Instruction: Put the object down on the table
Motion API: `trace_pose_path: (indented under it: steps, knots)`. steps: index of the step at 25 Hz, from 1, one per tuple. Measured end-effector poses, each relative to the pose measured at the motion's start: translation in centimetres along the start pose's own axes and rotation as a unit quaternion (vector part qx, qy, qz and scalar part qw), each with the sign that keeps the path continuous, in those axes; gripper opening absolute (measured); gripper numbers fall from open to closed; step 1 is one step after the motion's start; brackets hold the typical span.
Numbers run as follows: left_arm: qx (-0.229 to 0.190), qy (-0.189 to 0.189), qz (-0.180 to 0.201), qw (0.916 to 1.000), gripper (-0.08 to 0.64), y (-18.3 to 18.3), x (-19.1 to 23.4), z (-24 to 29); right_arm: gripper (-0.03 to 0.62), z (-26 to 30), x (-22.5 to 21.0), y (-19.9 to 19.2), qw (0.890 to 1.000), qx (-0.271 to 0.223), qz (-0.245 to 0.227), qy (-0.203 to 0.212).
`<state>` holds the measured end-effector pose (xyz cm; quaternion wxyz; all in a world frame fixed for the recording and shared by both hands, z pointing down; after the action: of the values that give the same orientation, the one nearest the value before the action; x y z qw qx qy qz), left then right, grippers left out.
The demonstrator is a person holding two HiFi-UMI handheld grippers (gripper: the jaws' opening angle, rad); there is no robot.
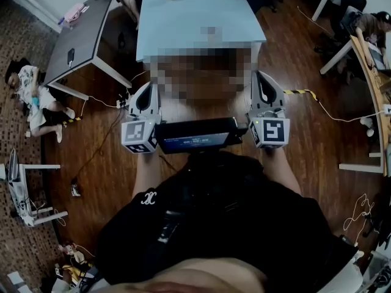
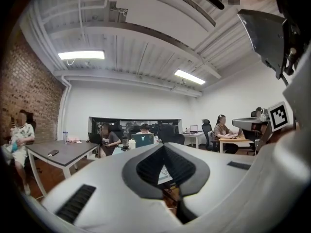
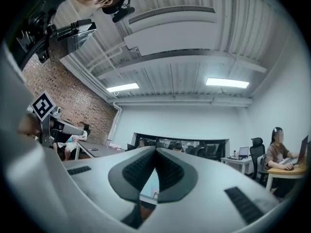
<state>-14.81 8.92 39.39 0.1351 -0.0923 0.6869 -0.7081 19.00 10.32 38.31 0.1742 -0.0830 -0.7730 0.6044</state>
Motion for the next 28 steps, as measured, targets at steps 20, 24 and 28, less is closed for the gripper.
trace_pose_path:
  steps: [20, 24, 28]
  knots:
    - [0.019, 0.007, 0.001, 0.9998, 0.002, 0.1, -5.6, -0.7, -0.021, -2.9, -3.1, 0.0, 0.999, 0.014, 0.003, 0.048]
    - [0.02, 0.014, 0.002, 0.9997, 0.002, 0.1, -6.1, -1.2, -0.021, -3.1, -3.6, 0.1, 0.999, 0.007, 0.009, 0.052]
    - [0.016, 0.016, 0.005, 0.9997, 0.002, 0.5, -6.8, -1.3, -0.021, -3.1, -4.0, -0.1, 0.998, 0.014, 0.01, 0.059]
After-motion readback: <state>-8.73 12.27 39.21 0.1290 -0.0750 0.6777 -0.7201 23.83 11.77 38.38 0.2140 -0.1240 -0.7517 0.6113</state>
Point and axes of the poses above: the fingertips, and each gripper's own axes: z forward along the fingers, x to its left, y out of its top, the point moved 7 cm from there along -z, backward along the fingers, and after that the axes turned 4 degrees about y, right-handed, at the moved point
